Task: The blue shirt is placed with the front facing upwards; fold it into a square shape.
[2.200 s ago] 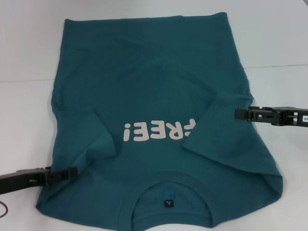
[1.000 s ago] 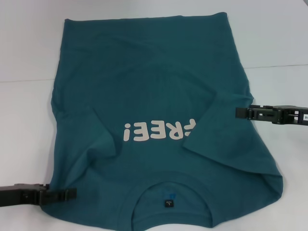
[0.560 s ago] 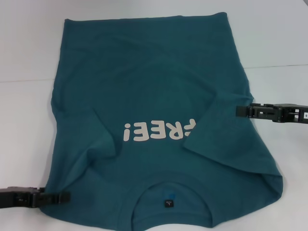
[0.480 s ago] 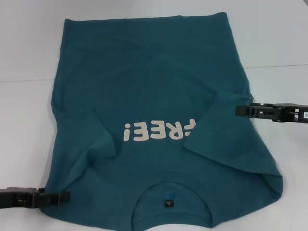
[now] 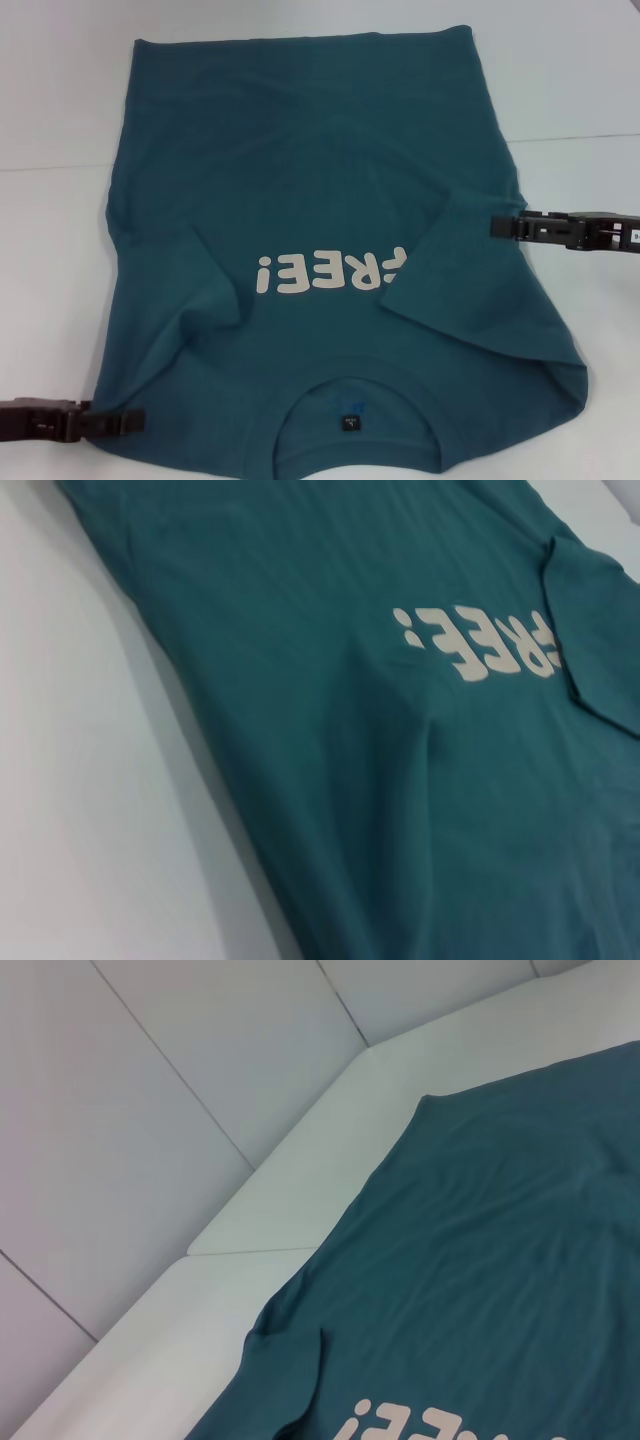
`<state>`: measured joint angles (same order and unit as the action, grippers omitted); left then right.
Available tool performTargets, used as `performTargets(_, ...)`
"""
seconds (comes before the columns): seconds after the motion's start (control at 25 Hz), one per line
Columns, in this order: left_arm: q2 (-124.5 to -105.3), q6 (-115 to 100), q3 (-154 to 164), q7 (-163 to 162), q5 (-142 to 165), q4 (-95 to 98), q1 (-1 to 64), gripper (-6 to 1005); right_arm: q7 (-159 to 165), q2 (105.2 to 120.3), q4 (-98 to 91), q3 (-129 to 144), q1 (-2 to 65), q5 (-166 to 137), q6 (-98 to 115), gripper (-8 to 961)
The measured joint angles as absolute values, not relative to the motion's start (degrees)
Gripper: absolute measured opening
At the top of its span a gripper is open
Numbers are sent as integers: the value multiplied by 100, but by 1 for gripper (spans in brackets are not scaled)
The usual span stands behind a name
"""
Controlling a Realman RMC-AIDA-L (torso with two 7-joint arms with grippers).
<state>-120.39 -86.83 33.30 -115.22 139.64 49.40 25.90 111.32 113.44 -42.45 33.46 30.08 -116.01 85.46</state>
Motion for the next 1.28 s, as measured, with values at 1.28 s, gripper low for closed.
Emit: performTargets(1.28,-12069,-8745,3375,-11684,14105,5191,2637,643,11153,11327,-4245,3349,3023,-11601,8530,897)
